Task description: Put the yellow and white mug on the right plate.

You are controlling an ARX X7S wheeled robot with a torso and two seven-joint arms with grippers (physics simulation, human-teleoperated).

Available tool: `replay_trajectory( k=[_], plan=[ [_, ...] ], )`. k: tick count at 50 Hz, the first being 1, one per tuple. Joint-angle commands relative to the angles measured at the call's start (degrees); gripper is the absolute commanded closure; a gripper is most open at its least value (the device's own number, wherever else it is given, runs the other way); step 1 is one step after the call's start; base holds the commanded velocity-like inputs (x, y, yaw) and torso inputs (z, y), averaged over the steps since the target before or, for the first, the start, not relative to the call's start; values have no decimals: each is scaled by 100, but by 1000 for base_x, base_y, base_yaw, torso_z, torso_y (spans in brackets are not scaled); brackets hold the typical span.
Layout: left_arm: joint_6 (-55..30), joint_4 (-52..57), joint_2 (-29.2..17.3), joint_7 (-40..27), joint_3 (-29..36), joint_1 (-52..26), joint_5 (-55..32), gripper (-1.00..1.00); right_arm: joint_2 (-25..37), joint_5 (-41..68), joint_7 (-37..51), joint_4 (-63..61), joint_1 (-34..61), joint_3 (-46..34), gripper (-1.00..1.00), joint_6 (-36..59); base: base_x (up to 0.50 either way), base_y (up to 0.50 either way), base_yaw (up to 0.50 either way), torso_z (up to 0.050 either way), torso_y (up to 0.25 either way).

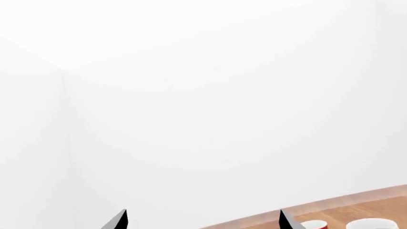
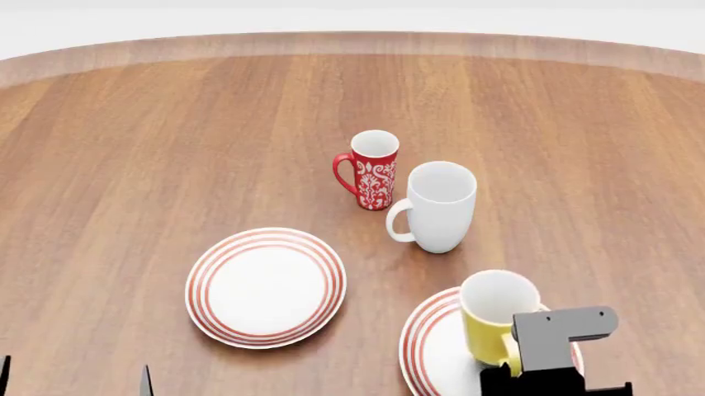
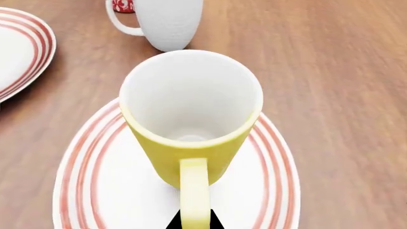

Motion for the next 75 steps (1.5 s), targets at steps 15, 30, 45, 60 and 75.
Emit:
replay_trajectory(
  k=[15, 30, 45, 60, 75],
  plan=[
    [1023, -1488, 212, -443, 87, -432, 360, -100, -282, -286, -406, 646, 361, -76, 100, -422, 0, 0, 0, 0, 1],
    [1273, -1878, 228, -605, 164, -548, 425, -100, -321, -237, -458, 924, 344, -78, 100, -360, 0, 0, 0, 0, 0],
    [-1065, 1302, -88, 306, -204, 147, -113, -100, -340, -181, -479, 1206, 301, -36, 100, -371, 0, 0, 0, 0, 0],
    [-718, 815, -70, 207, -117, 40, -167, -100, -136, -52, -494, 264, -152, -84, -100, 80, 0, 0, 0, 0, 0],
    [-241, 237, -39, 47, 4, -58, -102, -100, 166, 317, -243, -1329, -815, 107, -100, 740, 0, 0, 0, 0, 0]
  ],
)
